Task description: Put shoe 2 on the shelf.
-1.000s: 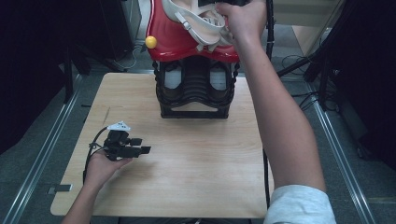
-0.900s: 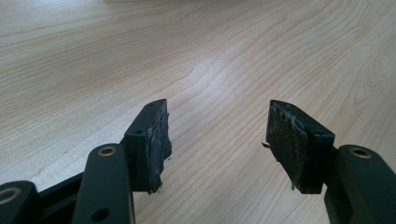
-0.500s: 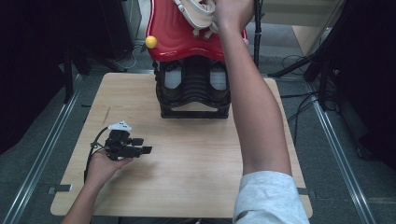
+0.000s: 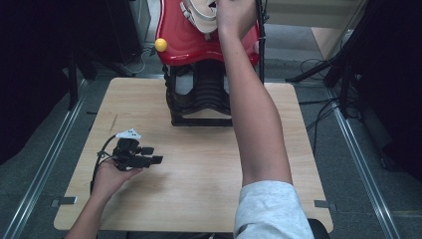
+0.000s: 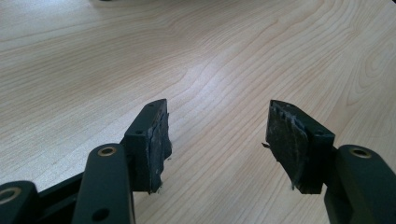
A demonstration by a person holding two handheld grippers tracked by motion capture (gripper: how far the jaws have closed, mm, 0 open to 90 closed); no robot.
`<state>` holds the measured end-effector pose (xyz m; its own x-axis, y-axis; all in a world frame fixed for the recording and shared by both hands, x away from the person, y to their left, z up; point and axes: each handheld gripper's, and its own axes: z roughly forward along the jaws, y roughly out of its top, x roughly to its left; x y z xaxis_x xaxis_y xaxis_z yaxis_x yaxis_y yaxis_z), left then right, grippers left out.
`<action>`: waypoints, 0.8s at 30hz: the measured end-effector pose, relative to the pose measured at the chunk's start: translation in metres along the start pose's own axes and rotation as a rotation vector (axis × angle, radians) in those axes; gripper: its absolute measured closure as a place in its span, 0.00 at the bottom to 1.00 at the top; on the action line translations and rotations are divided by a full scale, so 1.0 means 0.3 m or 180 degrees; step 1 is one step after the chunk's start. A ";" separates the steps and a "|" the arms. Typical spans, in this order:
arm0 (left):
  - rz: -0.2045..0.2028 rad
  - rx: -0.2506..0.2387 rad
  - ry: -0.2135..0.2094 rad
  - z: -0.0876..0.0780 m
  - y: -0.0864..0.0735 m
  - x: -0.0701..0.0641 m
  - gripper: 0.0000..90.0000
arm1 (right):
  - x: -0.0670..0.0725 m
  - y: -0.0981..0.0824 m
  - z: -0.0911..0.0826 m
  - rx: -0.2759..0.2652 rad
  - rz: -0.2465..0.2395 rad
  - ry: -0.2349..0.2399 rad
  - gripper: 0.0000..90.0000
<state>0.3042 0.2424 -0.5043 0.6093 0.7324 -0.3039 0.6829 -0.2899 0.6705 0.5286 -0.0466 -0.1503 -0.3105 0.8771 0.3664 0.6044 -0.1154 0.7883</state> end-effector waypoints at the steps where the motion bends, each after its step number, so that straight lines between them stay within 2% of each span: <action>1: 0.0001 0.0000 -0.0007 0.000 0.000 0.000 0.44 | 0.001 -0.009 0.007 -0.0014 -0.0002 -0.0005 0.96; 7: -0.0007 0.0006 -0.0004 0.004 0.002 -0.002 0.44 | 0.000 -0.036 0.016 -0.0063 0.0087 0.0008 0.96; 12: 0.0021 0.0026 -0.0003 0.005 0.004 -0.003 0.44 | 0.011 -0.053 0.011 -0.0018 0.0067 -0.0016 0.95; 15: 0.0017 0.0025 0.0001 0.007 0.005 -0.005 0.44 | 0.015 -0.064 0.008 -0.0021 0.0029 -0.0018 0.94; 18: 0.0013 0.0016 0.0008 0.009 0.006 -0.006 0.44 | 0.019 -0.067 0.005 -0.0020 -0.0094 -0.0038 0.92; 20: 0.0019 0.0025 0.0009 0.011 0.006 -0.006 0.44 | 0.017 -0.066 0.003 -0.0023 -0.0106 -0.0013 0.91; 24: 0.0022 0.0025 0.0003 0.011 0.008 -0.004 0.44 | 0.005 -0.054 -0.018 -0.0132 -0.0133 0.0146 0.89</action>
<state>0.3065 0.2387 -0.5045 0.6137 0.7309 -0.2986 0.6818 -0.2999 0.6673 0.5142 -0.0459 -0.1598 -0.3685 0.8595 0.3543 0.5595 -0.0993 0.8229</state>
